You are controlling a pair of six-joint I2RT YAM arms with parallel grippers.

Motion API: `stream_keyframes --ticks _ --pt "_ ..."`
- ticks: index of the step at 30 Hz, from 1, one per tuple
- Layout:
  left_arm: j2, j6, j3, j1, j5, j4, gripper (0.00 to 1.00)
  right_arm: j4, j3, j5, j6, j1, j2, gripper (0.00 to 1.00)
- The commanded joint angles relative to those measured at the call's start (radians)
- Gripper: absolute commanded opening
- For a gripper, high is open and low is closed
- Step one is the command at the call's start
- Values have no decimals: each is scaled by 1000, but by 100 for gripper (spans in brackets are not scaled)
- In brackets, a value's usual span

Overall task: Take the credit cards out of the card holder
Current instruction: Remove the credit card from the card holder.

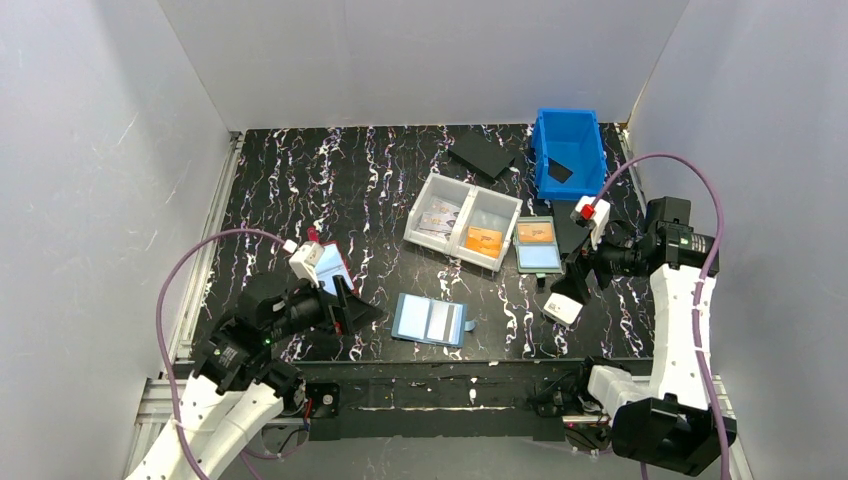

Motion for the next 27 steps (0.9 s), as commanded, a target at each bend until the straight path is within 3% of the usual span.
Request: stream_keyframes --ticks 1,8,12,14,18,23,27 --pt "34 118 123 3 65 -118 98 -41 32 -30 14 -6 -57 100" --pt "64 161 199 3 93 -58 98 -3 15 -11 43 -6 -119 100" --pt "74 -14 50 3 149 220 98 72 -34 -138 95 -4 -129 100" --pt "121 -103 -27 3 195 361 98 172 -44 -154 202 -4 -121 100" --pt "236 -87 21 -17 225 332 98 229 -53 -198 256 -2 -66 100" --pt "280 37 126 -228 -206 36 98 239 -17 -166 266 16 16 100" --pt "441 8 156 -371 -423 -1 97 319 -24 -126 325 109 70 100"
